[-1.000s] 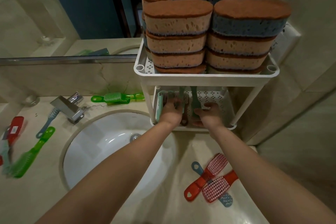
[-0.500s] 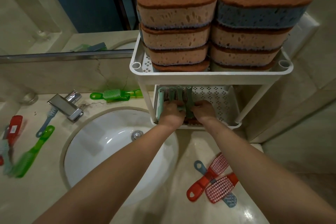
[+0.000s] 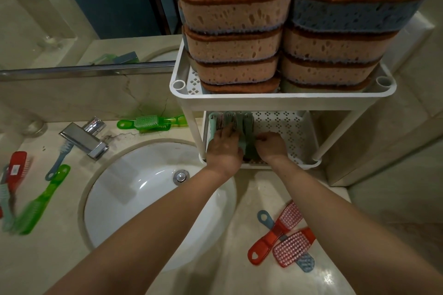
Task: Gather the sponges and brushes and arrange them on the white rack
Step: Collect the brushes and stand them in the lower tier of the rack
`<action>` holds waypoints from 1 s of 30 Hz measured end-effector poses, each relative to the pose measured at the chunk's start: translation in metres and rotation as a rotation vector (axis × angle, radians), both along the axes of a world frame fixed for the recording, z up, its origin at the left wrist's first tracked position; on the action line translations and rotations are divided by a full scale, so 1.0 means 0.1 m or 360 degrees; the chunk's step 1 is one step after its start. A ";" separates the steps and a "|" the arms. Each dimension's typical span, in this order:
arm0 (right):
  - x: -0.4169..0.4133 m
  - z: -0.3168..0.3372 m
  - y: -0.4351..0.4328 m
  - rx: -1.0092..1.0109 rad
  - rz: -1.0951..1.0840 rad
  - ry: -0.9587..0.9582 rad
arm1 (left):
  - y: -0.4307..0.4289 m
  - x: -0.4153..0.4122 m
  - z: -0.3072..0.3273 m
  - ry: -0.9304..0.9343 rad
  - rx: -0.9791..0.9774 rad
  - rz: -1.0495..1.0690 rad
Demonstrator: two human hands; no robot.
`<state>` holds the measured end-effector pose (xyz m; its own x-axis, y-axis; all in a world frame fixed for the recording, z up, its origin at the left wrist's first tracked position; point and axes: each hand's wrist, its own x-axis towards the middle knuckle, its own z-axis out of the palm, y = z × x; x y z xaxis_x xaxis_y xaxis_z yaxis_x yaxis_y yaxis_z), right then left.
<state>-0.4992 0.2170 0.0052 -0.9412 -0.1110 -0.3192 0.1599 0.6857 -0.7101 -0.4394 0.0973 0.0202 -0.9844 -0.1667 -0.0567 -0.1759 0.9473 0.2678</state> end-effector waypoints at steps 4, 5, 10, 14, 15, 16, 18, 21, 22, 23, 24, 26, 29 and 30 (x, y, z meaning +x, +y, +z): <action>0.02 0.00 -0.03 -0.0023 -0.0049 0.0053 | -0.03 0.03 -0.06 0.0010 -0.0013 -0.0211; 0.03 0.00 -0.02 -0.0021 -0.0051 0.0060 | -0.03 0.03 -0.07 -0.0023 0.0022 -0.0203; 0.04 0.02 0.01 0.0033 0.0007 0.0066 | -0.02 0.01 -0.09 -0.0214 0.0102 -0.0214; 0.08 0.03 0.09 0.0165 0.0106 0.0094 | -0.02 0.06 -0.07 -0.0207 0.0144 -0.0196; 0.09 0.03 0.11 0.0160 0.0101 0.0104 | -0.01 0.09 -0.06 -0.0198 0.0163 -0.0196; 0.11 0.04 0.13 0.0146 0.0090 0.0113 | 0.00 0.12 -0.05 -0.0181 0.0174 -0.0197; 0.19 0.07 0.20 0.0060 0.0026 0.0159 | 0.03 0.20 -0.04 -0.0104 0.0191 -0.0193; 0.37 0.13 0.35 -0.0279 -0.0166 0.0390 | 0.12 0.32 -0.01 0.0084 0.0346 -0.0178; 0.44 0.15 0.41 -0.0367 -0.0214 0.0461 | 0.16 0.38 -0.01 0.0159 0.0427 -0.0186; 0.52 0.15 0.47 -0.0418 -0.0242 0.0505 | 0.20 0.45 -0.01 0.0231 0.0505 -0.0208; 0.60 0.15 0.53 -0.0446 -0.0262 0.0527 | 0.25 0.52 -0.01 0.0290 0.0572 -0.0239; 0.77 0.10 0.65 -0.0489 -0.0307 0.0555 | 0.36 0.66 -0.03 0.0368 0.0638 -0.0302; 1.01 0.00 0.84 -0.0505 -0.0362 0.0560 | 0.54 0.84 -0.11 0.0370 0.0607 -0.0397; 1.10 -0.04 0.90 -0.0492 -0.0383 0.0552 | 0.60 0.88 -0.14 0.0320 0.0605 -0.0425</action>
